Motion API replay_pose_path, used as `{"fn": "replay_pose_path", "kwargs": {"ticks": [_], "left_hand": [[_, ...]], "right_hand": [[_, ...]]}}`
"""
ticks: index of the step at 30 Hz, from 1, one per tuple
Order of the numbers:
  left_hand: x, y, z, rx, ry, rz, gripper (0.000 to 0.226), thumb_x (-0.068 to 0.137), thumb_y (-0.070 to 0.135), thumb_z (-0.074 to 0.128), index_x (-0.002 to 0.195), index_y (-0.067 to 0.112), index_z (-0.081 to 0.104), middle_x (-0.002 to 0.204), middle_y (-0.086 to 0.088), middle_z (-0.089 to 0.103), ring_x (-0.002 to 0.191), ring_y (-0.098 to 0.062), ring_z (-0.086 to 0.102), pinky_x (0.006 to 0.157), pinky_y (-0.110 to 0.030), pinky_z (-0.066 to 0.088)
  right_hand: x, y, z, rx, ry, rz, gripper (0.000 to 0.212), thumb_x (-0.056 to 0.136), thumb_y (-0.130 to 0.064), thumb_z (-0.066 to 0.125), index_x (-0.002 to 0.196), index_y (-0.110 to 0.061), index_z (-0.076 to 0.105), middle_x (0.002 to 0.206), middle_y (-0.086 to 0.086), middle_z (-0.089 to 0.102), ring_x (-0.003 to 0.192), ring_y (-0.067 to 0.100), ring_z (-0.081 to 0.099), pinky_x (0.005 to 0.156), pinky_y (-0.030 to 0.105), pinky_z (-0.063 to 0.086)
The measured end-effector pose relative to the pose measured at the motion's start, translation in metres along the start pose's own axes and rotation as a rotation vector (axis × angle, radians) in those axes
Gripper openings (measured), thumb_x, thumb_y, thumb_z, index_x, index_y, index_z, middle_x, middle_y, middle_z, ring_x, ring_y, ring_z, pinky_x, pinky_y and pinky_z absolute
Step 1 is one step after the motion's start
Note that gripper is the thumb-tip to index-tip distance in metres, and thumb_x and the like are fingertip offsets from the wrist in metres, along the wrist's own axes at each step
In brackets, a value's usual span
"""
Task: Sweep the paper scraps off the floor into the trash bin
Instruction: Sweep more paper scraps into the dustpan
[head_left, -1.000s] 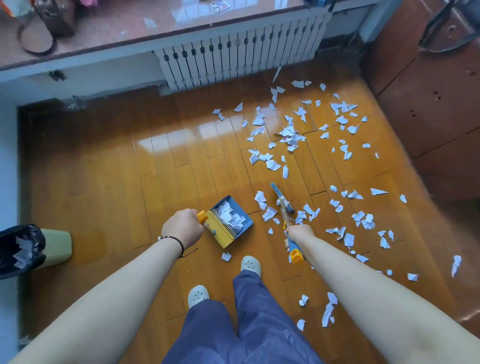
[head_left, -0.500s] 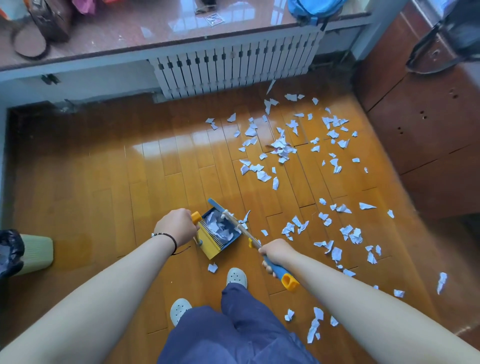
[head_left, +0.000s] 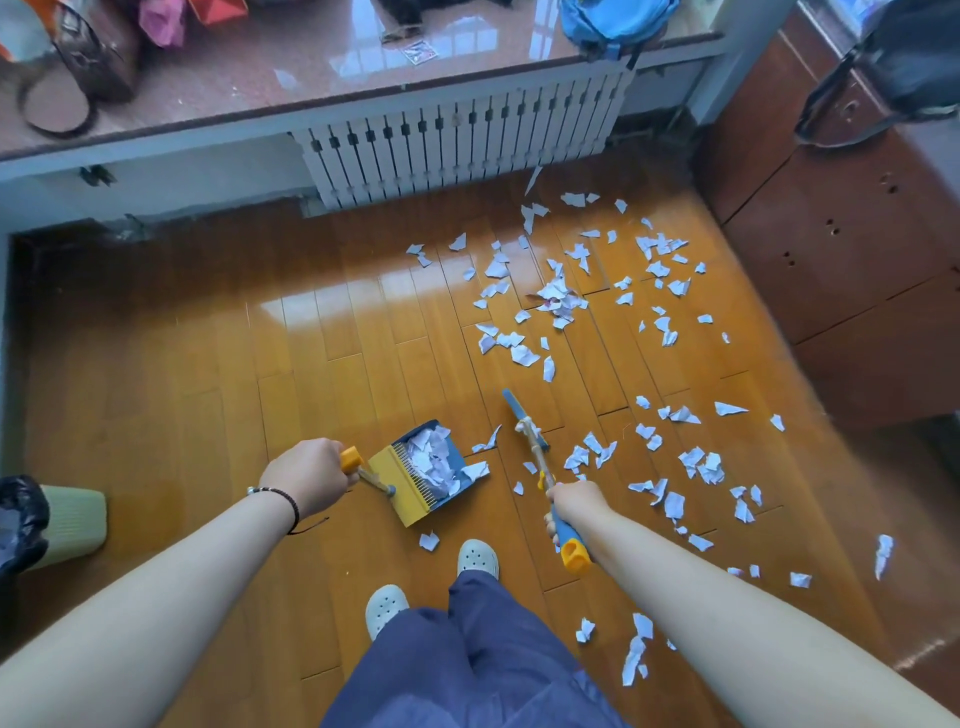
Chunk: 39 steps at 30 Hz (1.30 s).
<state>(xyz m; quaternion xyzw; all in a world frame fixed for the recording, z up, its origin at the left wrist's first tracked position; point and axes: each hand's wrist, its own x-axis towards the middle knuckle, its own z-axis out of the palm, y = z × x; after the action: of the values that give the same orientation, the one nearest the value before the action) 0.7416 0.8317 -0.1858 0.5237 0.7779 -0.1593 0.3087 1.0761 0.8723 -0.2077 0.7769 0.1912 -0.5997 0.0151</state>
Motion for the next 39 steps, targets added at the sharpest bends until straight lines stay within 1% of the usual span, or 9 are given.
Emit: {"fn": "replay_pose_path", "kwargs": {"ticks": [3, 6, 9, 13, 16, 21, 27, 33, 39], "left_hand": [[0.002, -0.006, -0.004, 0.067, -0.013, 0.034, 0.019, 0.095, 0.04, 0.064, 0.093, 0.022, 0.067, 0.08, 0.002, 0.067, 0.075, -0.023, 0.065, 0.066, -0.034, 0.057], [0.001, -0.01, -0.006, 0.123, -0.009, 0.06, 0.021, 0.096, 0.041, 0.063, 0.101, 0.021, 0.068, 0.082, 0.002, 0.066, 0.074, -0.022, 0.064, 0.062, -0.031, 0.054], [-0.001, -0.01, -0.001, 0.15, -0.012, 0.081, 0.021, 0.097, 0.041, 0.059, 0.099, 0.021, 0.067, 0.082, 0.003, 0.065, 0.074, -0.021, 0.064, 0.058, -0.029, 0.049], [-0.002, -0.01, 0.004, 0.165, 0.007, 0.103, 0.019, 0.099, 0.038, 0.057, 0.095, 0.021, 0.064, 0.079, 0.004, 0.061, 0.072, -0.021, 0.06, 0.057, -0.029, 0.043], [-0.002, -0.017, 0.002, 0.143, 0.011, 0.111, 0.017, 0.098, 0.038, 0.059, 0.101, 0.022, 0.066, 0.082, 0.004, 0.064, 0.072, -0.02, 0.061, 0.058, -0.029, 0.047], [-0.008, -0.042, -0.002, 0.087, 0.017, 0.119, 0.019, 0.097, 0.039, 0.06, 0.103, 0.022, 0.067, 0.081, 0.004, 0.065, 0.072, -0.019, 0.064, 0.063, -0.031, 0.055], [-0.024, -0.089, 0.007, 0.019, 0.029, 0.117, 0.018, 0.096, 0.042, 0.063, 0.092, 0.025, 0.065, 0.077, 0.005, 0.065, 0.072, -0.02, 0.065, 0.063, -0.032, 0.056], [-0.05, -0.138, 0.011, -0.015, 0.054, 0.104, 0.01, 0.097, 0.043, 0.062, 0.093, 0.033, 0.063, 0.075, 0.009, 0.063, 0.069, -0.014, 0.061, 0.052, -0.025, 0.042], [-0.068, -0.175, 0.006, 0.063, 0.043, 0.109, 0.016, 0.096, 0.044, 0.063, 0.098, 0.03, 0.069, 0.078, 0.009, 0.065, 0.073, -0.015, 0.064, 0.06, -0.028, 0.054]], "right_hand": [[0.003, 0.005, 0.016, 0.039, 0.008, 0.041, 0.01, 0.097, -0.009, 0.045, 0.097, -0.005, 0.054, 0.066, 0.01, 0.048, 0.05, 0.021, 0.044, 0.043, 0.026, 0.04], [0.004, 0.014, 0.044, -0.103, -0.012, 0.064, 0.017, 0.1, -0.011, 0.04, 0.085, -0.006, 0.048, 0.063, 0.01, 0.046, 0.052, 0.022, 0.042, 0.045, 0.026, 0.041], [0.0, 0.019, 0.071, -0.042, -0.09, 0.062, 0.01, 0.098, -0.012, 0.045, 0.099, -0.008, 0.054, 0.066, 0.008, 0.05, 0.049, 0.018, 0.045, 0.035, 0.024, 0.041], [-0.019, 0.017, 0.089, 0.042, -0.198, 0.121, 0.013, 0.1, -0.014, 0.043, 0.093, -0.006, 0.05, 0.065, 0.009, 0.047, 0.04, 0.016, 0.043, 0.032, 0.018, 0.037], [-0.03, 0.012, 0.083, 0.077, -0.267, 0.163, 0.017, 0.101, -0.022, 0.043, 0.097, -0.006, 0.048, 0.066, 0.007, 0.048, 0.03, 0.012, 0.042, 0.031, 0.015, 0.035], [-0.056, 0.004, 0.074, 0.065, -0.29, 0.134, 0.015, 0.101, -0.024, 0.043, 0.098, -0.01, 0.049, 0.063, 0.004, 0.048, 0.033, 0.009, 0.042, 0.032, 0.015, 0.035], [-0.076, 0.011, 0.082, 0.008, -0.255, 0.074, 0.015, 0.102, -0.023, 0.041, 0.097, -0.011, 0.049, 0.065, 0.005, 0.047, 0.033, 0.01, 0.042, 0.034, 0.015, 0.037], [-0.07, 0.038, 0.09, 0.05, -0.185, 0.06, 0.017, 0.101, -0.023, 0.042, 0.094, -0.009, 0.05, 0.066, 0.006, 0.048, 0.032, 0.011, 0.044, 0.033, 0.016, 0.038], [-0.061, 0.068, 0.109, -0.045, -0.028, -0.039, 0.012, 0.097, -0.012, 0.048, 0.088, -0.006, 0.055, 0.066, 0.014, 0.053, 0.045, 0.02, 0.047, 0.037, 0.023, 0.042]]}}
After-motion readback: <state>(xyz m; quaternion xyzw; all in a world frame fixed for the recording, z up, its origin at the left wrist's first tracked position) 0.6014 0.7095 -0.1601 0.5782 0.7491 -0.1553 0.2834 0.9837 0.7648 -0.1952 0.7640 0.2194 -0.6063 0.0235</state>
